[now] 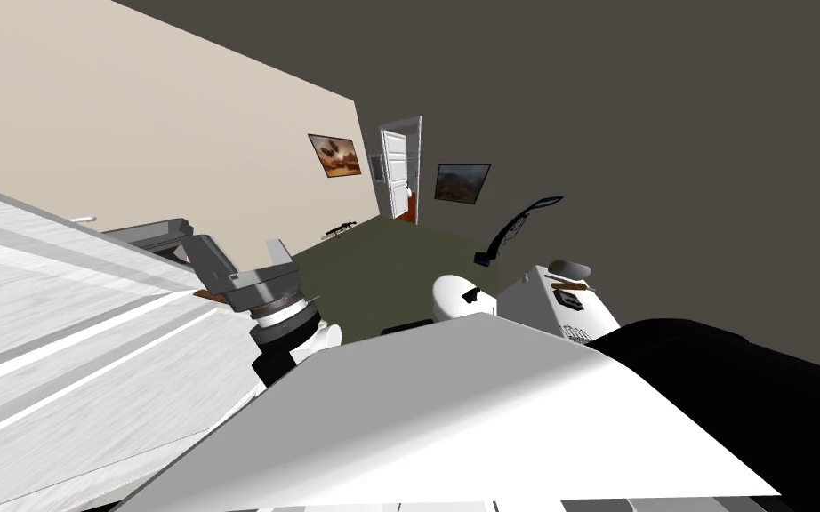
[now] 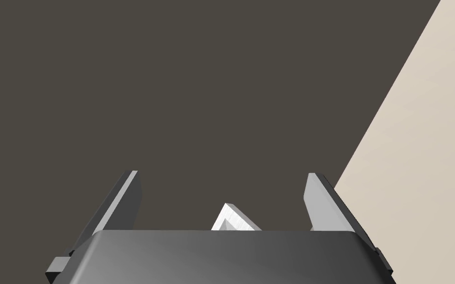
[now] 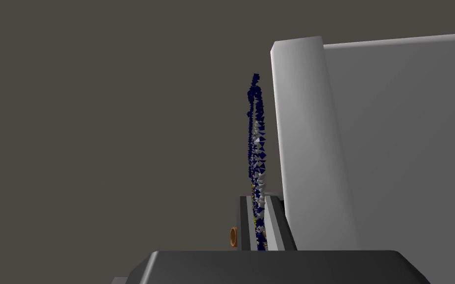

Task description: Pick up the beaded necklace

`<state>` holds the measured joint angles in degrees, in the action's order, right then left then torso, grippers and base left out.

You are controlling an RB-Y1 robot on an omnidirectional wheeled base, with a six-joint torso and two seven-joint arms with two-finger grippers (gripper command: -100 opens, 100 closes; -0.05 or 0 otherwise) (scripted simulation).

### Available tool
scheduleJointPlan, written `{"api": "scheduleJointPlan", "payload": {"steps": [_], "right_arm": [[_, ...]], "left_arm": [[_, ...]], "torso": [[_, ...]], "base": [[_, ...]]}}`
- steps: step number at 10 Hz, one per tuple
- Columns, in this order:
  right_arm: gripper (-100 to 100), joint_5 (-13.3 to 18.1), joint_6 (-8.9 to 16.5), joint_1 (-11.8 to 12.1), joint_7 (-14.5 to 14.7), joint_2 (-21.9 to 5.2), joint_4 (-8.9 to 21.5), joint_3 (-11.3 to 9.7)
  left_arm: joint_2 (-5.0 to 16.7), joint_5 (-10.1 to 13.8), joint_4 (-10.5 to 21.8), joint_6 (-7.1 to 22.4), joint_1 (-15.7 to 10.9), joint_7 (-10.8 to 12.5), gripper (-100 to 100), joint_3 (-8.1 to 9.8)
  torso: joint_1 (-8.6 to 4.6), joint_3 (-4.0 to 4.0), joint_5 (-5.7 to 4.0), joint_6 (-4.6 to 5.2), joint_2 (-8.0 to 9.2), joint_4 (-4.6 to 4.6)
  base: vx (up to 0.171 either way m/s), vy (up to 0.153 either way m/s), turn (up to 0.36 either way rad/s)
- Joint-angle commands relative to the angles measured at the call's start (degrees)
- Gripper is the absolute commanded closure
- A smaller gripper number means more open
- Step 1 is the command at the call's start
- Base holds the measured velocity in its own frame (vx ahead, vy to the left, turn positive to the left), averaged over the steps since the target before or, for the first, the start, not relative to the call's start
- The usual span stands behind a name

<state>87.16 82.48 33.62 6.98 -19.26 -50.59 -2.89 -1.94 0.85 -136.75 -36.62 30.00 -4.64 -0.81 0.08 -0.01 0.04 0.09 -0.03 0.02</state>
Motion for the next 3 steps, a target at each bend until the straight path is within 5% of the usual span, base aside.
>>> {"api": "scheduleJointPlan", "payload": {"steps": [1,2,3], "right_arm": [[0,0.0,0.0,0.0,0.0,0.0,0.0,0.0],[100,0.0,0.0,0.0,0.0,0.0,0.0,0.0],[0,0.0,-0.01,-0.01,-0.01,0.0,-0.01,0.0]], "left_arm": [[0.0,0.0,0.0,0.0,0.0,0.0,0,0.0],[0.0,0.0,0.0,0.0,0.0,0.0,0,0.0],[0.0,0.0,0.0,0.0,0.0,0.0,0,0.0]], "torso": [[0.0,0.0,0.0,0.0,0.0,0.0],[0.0,0.0,0.0,0.0,0.0,0.0],[0.01,-0.01,0.01,0.0,-0.01,-0.01]], "base": [[0.0,0.0,0.0],[0.0,0.0,0.0],[0.0,0.0,0.0]]}}
